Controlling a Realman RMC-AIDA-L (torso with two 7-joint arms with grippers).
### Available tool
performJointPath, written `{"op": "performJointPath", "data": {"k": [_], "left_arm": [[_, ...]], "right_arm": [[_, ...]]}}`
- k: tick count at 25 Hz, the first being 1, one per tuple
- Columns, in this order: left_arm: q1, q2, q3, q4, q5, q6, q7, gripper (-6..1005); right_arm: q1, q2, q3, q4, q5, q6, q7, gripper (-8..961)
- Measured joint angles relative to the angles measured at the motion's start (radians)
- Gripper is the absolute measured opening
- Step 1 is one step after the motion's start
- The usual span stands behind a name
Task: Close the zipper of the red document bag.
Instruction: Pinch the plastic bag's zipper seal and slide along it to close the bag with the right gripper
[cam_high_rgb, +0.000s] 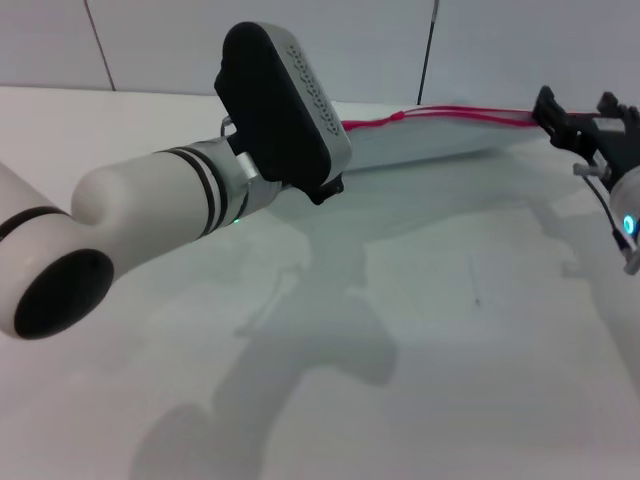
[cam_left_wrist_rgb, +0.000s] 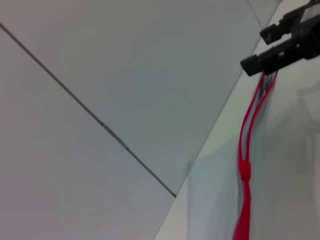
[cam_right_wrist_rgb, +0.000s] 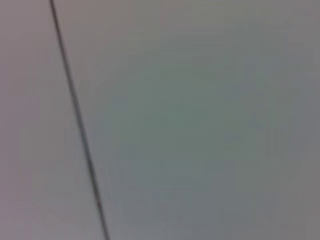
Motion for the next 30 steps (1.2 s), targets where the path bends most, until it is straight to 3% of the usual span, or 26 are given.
{"op": "performJointPath", "data": {"k": [2,7,11,14,18,21,25,26,27,28,29,30], "left_arm": [[0.007,0.0,-0.003,-0.009,0.0,0.004,0.005,74],[0.029,0.0,-0.015,-0.022,0.0,0.026,0.008,71],[0.047,0.0,-0.017,-0.048,0.0,0.043,0.027,69],[0.051,0.0,-0.021,-0.055,0.0,0.049,0.039,67],[0.051,0.0,-0.026,-0.055,0.0,0.049,0.042,67],[0.051,0.0,-0.026,-0.056,0.0,0.049,0.042,66],[0.05,0.0,-0.024,-0.057,0.0,0.049,0.053,66],[0.05,0.0,-0.024,-0.058,0.0,0.05,0.055,66],[0.05,0.0,-0.024,-0.058,0.0,0.05,0.058,66],[0.05,0.0,-0.024,-0.058,0.0,0.05,0.058,66],[0.049,0.0,-0.024,-0.058,0.0,0.051,0.058,67],[0.048,0.0,-0.024,-0.059,0.0,0.052,0.059,67]], "right_arm": [[-0.009,-0.043,0.0,-0.073,-0.003,-0.043,0.0,830],[-0.025,-0.103,0.035,-0.182,-0.078,-0.17,0.0,804],[-0.077,-0.136,0.159,-0.304,-0.219,-0.325,-0.002,783],[-0.133,-0.138,0.275,-0.41,-0.362,-0.443,-0.008,768],[-0.193,-0.116,0.403,-0.529,-0.536,-0.591,-0.021,747],[-0.224,-0.073,0.496,-0.582,-0.624,-0.673,-0.073,731],[-0.258,-0.001,0.607,-0.642,-0.673,-0.771,-0.2,713],[-0.273,0.025,0.639,-0.679,-0.677,-0.816,-0.267,709],[-0.273,0.025,0.639,-0.679,-0.677,-0.816,-0.267,709],[-0.282,0.05,0.663,-0.707,-0.675,-0.862,-0.336,708],[-0.282,0.05,0.663,-0.707,-0.675,-0.862,-0.336,708],[-0.281,0.072,0.68,-0.722,-0.671,-0.904,-0.389,708]]}}
